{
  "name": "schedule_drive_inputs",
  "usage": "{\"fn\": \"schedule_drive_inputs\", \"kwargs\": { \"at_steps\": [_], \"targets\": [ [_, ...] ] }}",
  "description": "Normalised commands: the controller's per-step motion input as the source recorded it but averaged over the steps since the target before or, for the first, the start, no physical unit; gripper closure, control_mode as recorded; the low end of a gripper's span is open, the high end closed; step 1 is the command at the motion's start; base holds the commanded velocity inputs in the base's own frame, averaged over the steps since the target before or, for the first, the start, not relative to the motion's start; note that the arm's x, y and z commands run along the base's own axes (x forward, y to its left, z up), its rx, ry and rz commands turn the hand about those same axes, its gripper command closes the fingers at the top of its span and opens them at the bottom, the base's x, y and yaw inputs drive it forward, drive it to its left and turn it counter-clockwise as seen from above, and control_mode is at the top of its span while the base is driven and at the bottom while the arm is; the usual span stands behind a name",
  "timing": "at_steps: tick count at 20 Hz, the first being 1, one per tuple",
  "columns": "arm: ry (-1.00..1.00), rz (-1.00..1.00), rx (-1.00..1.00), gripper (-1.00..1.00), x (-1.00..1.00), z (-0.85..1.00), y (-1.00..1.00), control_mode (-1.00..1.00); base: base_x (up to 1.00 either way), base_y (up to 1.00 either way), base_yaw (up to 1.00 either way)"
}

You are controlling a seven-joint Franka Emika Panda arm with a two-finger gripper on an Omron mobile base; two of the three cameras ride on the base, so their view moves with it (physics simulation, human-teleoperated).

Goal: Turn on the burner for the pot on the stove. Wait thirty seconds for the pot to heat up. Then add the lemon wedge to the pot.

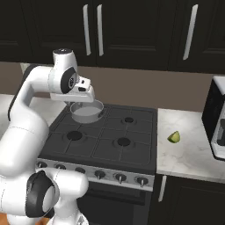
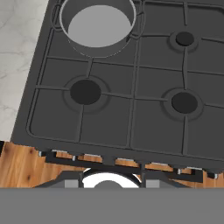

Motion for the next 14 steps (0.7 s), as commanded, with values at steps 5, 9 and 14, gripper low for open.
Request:
{"fn": "schedule_drive_inputs", "kwargs": {
  "at_steps": [5,9,14],
  "targets": [
    [-0.01,0.00,0.00,-1.00,-0.06,0.00,0.00,-1.00,0.00,0.00,0.00],
    [-0.05,0.00,0.00,-1.00,-0.18,0.00,0.00,-1.00,0.00,0.00,0.00],
    [-0.09,0.00,0.00,-1.00,-0.22,0.00,0.00,-1.00,0.00,0.00,0.00]
  ]
}}
